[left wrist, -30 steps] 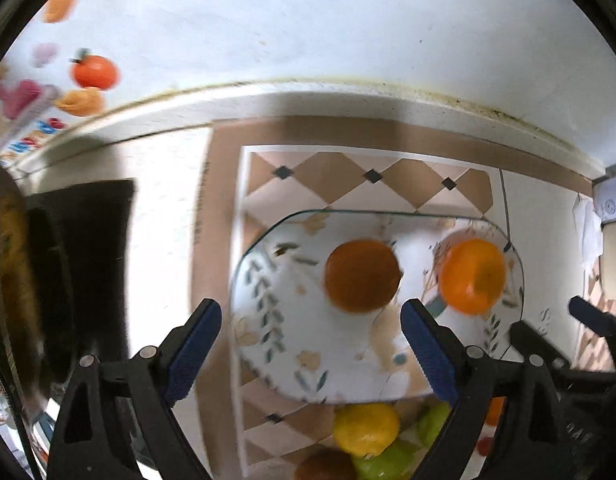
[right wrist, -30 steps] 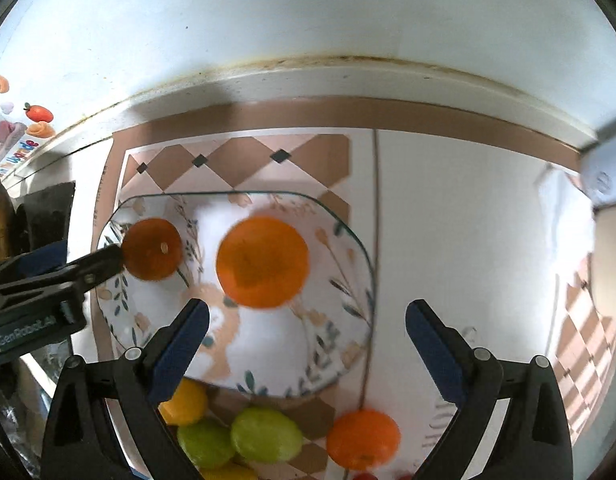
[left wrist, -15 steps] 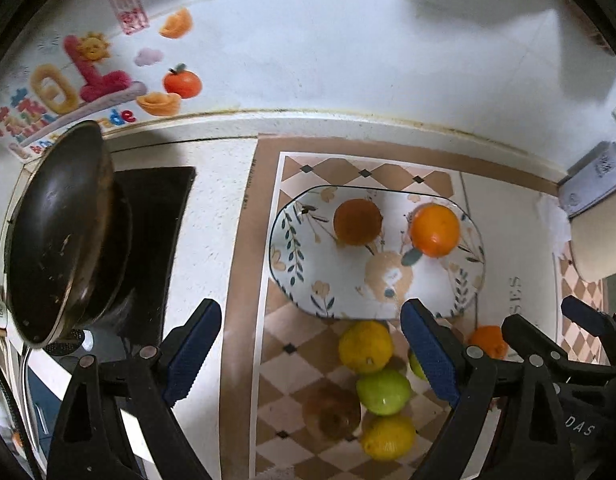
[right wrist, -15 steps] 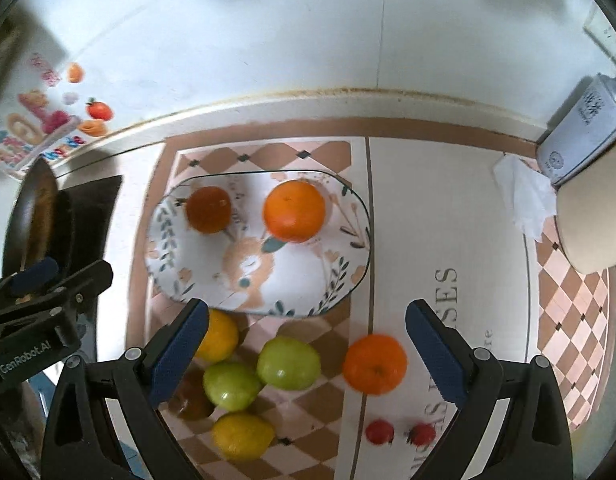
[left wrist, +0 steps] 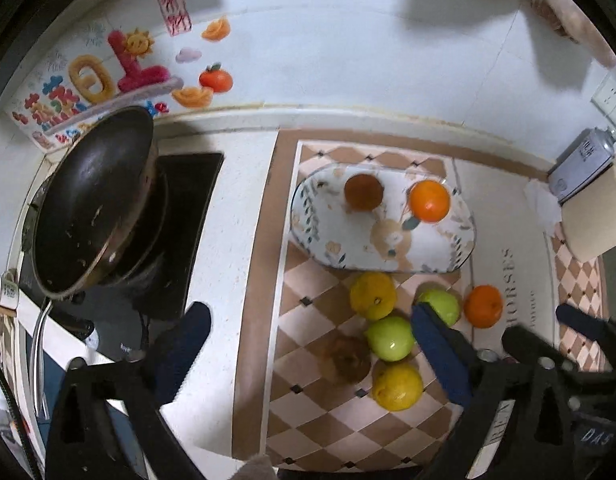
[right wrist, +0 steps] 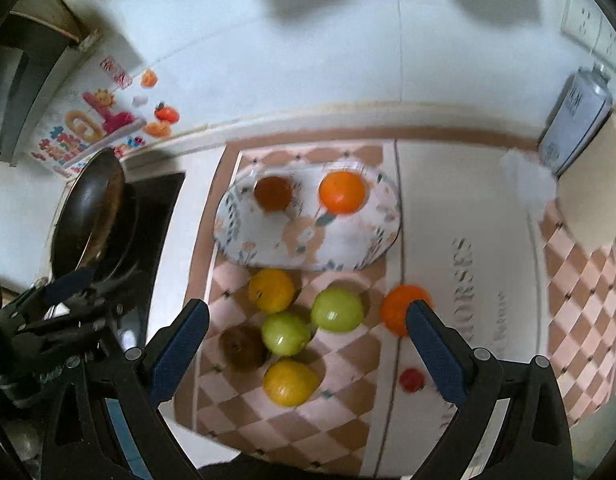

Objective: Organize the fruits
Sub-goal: 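Open both tools and lift them away from the plate, then grasp the red-brown apple with the left tool while the right tool grasps the yellow lemon, then lower apple onto the plate with left tool while right tool lowers the lemon, then open both tools and lift them away from the plate, then grasp the yellow citrus with the left tool while the right tool grasps the green apple, then lower yellow citrus onto the plate with left tool while right tool lowers green apple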

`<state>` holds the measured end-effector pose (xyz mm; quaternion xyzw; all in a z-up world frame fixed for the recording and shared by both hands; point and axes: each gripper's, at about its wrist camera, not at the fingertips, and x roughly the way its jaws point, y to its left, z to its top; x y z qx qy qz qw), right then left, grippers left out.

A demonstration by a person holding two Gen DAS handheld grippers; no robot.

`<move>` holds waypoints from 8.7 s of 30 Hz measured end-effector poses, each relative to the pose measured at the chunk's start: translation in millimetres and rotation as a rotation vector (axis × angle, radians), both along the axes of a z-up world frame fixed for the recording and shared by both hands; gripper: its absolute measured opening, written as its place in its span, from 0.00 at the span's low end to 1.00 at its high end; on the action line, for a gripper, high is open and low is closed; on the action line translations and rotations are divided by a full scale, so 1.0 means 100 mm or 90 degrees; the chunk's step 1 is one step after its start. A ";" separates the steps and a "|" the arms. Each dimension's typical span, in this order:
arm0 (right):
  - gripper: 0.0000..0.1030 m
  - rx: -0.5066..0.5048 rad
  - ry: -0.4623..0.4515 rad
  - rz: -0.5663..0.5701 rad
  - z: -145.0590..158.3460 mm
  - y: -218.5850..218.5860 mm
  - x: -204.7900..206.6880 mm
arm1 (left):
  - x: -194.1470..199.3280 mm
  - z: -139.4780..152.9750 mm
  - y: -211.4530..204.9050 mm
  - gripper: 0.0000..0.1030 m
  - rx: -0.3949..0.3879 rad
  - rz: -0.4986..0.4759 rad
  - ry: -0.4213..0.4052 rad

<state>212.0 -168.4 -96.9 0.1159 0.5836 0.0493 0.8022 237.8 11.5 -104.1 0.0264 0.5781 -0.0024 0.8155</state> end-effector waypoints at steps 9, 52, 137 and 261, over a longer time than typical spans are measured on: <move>0.97 0.109 0.226 0.012 -1.36 0.18 -0.19 | -0.15 -0.70 0.25 1.00 0.052 0.046 0.089; 0.71 0.015 0.271 0.032 -1.91 0.04 -0.34 | -0.53 -1.69 -0.16 0.59 -0.015 -0.066 0.260; 0.93 -0.115 -0.036 0.012 0.07 0.08 0.09 | -0.13 0.21 -0.03 0.95 0.034 -0.018 -0.070; 0.88 0.097 0.167 -0.157 -1.66 -0.98 1.37 | 1.66 -1.27 -0.63 0.89 -0.108 -0.032 0.211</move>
